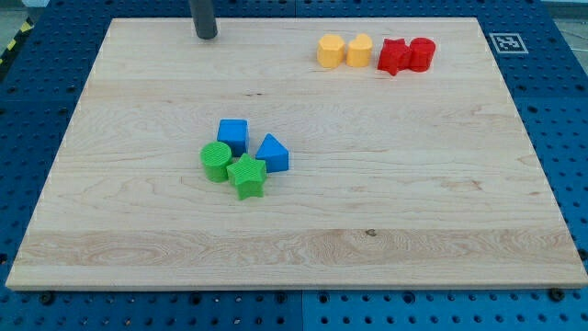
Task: Move your hand to the top side of the yellow blocks
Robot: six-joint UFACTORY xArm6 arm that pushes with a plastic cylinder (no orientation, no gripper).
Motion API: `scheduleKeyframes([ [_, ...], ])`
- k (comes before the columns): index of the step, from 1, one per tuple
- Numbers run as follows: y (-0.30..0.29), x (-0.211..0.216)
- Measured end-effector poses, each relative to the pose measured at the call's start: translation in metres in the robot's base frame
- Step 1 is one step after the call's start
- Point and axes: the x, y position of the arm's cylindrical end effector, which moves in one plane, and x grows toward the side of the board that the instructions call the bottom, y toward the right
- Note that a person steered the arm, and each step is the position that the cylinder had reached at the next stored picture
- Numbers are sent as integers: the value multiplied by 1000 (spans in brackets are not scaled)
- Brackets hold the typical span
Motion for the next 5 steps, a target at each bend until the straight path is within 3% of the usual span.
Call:
scheduleKeyframes([
  [5, 105, -32],
])
